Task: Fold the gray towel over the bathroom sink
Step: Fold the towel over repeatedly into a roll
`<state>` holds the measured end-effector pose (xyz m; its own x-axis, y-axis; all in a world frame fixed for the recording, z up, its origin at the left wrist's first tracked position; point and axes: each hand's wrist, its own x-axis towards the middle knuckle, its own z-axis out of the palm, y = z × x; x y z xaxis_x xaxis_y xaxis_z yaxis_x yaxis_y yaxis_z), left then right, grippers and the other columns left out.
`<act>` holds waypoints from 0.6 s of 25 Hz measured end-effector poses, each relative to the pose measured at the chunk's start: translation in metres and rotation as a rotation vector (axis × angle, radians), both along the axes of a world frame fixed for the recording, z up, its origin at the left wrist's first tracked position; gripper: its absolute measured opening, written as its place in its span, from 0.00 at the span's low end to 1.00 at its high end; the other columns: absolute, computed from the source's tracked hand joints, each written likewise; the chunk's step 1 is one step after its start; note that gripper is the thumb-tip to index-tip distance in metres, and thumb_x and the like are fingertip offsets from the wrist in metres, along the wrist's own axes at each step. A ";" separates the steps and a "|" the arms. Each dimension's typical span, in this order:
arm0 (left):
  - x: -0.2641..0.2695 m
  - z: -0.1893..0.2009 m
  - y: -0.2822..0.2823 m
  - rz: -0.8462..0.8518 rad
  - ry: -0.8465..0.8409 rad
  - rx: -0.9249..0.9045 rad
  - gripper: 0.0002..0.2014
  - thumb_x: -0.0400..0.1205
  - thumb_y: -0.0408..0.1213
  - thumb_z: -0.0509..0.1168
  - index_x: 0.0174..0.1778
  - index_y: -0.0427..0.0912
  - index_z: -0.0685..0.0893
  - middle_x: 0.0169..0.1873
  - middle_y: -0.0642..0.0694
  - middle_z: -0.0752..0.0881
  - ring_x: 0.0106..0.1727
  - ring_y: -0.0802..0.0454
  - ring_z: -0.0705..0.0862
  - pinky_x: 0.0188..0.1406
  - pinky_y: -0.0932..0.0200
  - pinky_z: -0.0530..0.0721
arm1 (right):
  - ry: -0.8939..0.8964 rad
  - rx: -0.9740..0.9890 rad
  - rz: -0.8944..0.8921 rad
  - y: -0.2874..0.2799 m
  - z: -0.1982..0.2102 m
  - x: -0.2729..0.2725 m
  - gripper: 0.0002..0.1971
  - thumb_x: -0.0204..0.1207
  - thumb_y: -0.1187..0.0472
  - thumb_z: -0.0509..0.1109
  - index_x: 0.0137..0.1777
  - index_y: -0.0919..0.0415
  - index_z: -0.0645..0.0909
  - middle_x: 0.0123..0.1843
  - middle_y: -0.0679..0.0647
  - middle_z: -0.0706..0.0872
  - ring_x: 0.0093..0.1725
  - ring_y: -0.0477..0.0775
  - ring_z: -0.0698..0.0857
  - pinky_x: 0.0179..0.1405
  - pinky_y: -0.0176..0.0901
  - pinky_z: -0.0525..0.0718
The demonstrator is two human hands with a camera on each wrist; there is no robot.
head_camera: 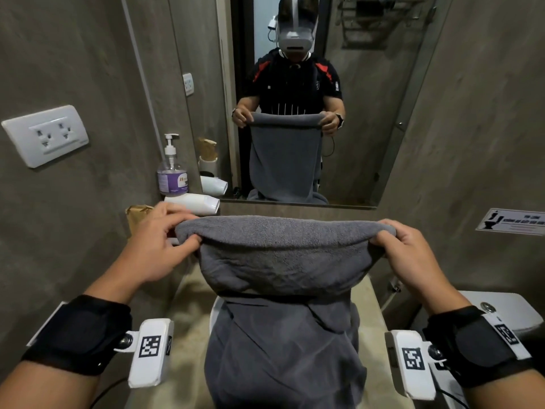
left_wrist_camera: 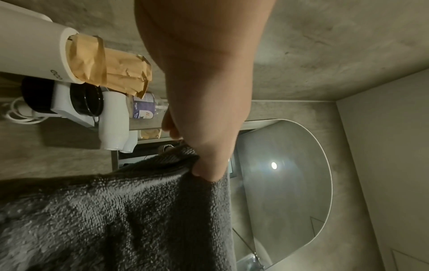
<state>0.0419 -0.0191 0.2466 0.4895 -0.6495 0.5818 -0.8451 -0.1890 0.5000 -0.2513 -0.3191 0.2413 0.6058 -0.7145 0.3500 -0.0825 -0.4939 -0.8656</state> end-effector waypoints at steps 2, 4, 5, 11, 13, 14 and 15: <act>-0.003 0.002 -0.003 -0.091 0.119 -0.038 0.17 0.77 0.22 0.73 0.51 0.51 0.87 0.48 0.48 0.88 0.49 0.64 0.84 0.51 0.78 0.77 | -0.091 0.116 0.027 0.001 -0.001 0.002 0.14 0.76 0.73 0.64 0.45 0.60 0.90 0.40 0.48 0.90 0.43 0.47 0.83 0.41 0.38 0.80; -0.006 0.004 -0.008 -0.157 0.301 -0.094 0.17 0.81 0.20 0.68 0.54 0.49 0.87 0.49 0.50 0.90 0.49 0.66 0.86 0.52 0.74 0.80 | -0.160 0.160 0.034 0.000 0.000 0.002 0.16 0.77 0.74 0.63 0.51 0.58 0.90 0.46 0.51 0.92 0.48 0.50 0.86 0.47 0.43 0.83; -0.006 0.005 -0.011 -0.161 0.367 -0.123 0.17 0.82 0.20 0.66 0.56 0.47 0.86 0.50 0.50 0.90 0.50 0.67 0.86 0.53 0.73 0.81 | -0.179 0.156 0.030 0.000 0.001 0.002 0.18 0.77 0.74 0.63 0.55 0.55 0.89 0.49 0.51 0.92 0.49 0.48 0.87 0.48 0.43 0.85; -0.016 0.000 -0.025 -0.108 0.538 -0.363 0.14 0.89 0.32 0.60 0.65 0.56 0.76 0.48 0.52 0.86 0.45 0.67 0.85 0.42 0.73 0.82 | -0.302 0.102 0.067 -0.001 0.002 0.003 0.18 0.85 0.70 0.63 0.65 0.46 0.79 0.39 0.40 0.87 0.39 0.35 0.83 0.39 0.28 0.83; -0.016 0.003 -0.023 -0.141 0.475 -0.380 0.15 0.89 0.41 0.59 0.69 0.62 0.74 0.53 0.51 0.87 0.49 0.67 0.86 0.47 0.71 0.83 | -0.314 0.009 0.072 -0.001 0.002 0.002 0.14 0.86 0.67 0.63 0.61 0.46 0.81 0.45 0.38 0.88 0.43 0.32 0.84 0.44 0.25 0.81; -0.014 0.005 -0.023 -0.137 0.405 -0.369 0.16 0.88 0.43 0.58 0.71 0.61 0.75 0.58 0.51 0.87 0.55 0.65 0.86 0.55 0.68 0.82 | -0.311 -0.014 0.080 -0.001 0.001 0.001 0.12 0.87 0.65 0.63 0.59 0.46 0.82 0.48 0.37 0.89 0.46 0.32 0.84 0.47 0.25 0.80; -0.012 0.006 -0.022 -0.116 0.302 -0.349 0.16 0.89 0.44 0.57 0.73 0.58 0.78 0.63 0.54 0.87 0.62 0.63 0.84 0.63 0.66 0.80 | -0.308 -0.014 0.085 -0.001 0.000 0.002 0.10 0.88 0.62 0.63 0.56 0.47 0.84 0.49 0.38 0.89 0.47 0.34 0.84 0.49 0.27 0.80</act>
<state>0.0295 -0.0413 0.2529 0.6059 -0.5015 0.6176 -0.6577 0.1211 0.7435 -0.2496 -0.3201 0.2409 0.5269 -0.6599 0.5357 0.2249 -0.4996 -0.8366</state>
